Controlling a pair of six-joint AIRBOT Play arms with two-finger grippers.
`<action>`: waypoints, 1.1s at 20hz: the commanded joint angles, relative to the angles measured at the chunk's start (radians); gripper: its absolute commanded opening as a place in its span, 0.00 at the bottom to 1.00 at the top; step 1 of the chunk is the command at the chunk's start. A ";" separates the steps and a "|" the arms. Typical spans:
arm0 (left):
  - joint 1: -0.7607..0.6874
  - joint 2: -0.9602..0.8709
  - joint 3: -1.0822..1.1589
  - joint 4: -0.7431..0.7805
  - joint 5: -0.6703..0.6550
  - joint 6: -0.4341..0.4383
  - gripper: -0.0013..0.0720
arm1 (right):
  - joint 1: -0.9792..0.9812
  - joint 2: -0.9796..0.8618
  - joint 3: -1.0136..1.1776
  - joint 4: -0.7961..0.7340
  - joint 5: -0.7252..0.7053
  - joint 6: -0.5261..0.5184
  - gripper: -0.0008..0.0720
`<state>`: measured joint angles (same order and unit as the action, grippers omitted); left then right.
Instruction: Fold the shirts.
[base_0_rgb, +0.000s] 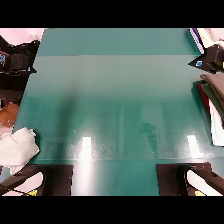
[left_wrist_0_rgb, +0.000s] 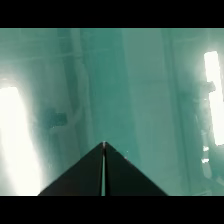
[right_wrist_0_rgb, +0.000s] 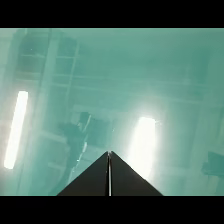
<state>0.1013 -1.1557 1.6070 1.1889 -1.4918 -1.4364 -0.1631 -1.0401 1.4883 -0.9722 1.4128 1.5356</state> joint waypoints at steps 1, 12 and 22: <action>0.000 0.001 0.000 0.000 0.000 0.000 0.06 | 0.006 0.001 0.000 0.002 0.000 0.000 0.04; 0.000 0.001 0.000 0.000 0.034 0.000 0.06 | -0.001 0.001 0.000 0.000 0.000 0.000 0.04; 0.000 0.174 -0.235 0.384 -0.118 -0.097 0.54 | -0.001 0.001 0.000 0.001 -0.007 -0.079 0.04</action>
<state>0.1013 -1.0801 1.5040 1.3640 -1.5631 -1.4746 -0.1646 -1.0401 1.4883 -0.9718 1.4090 1.4895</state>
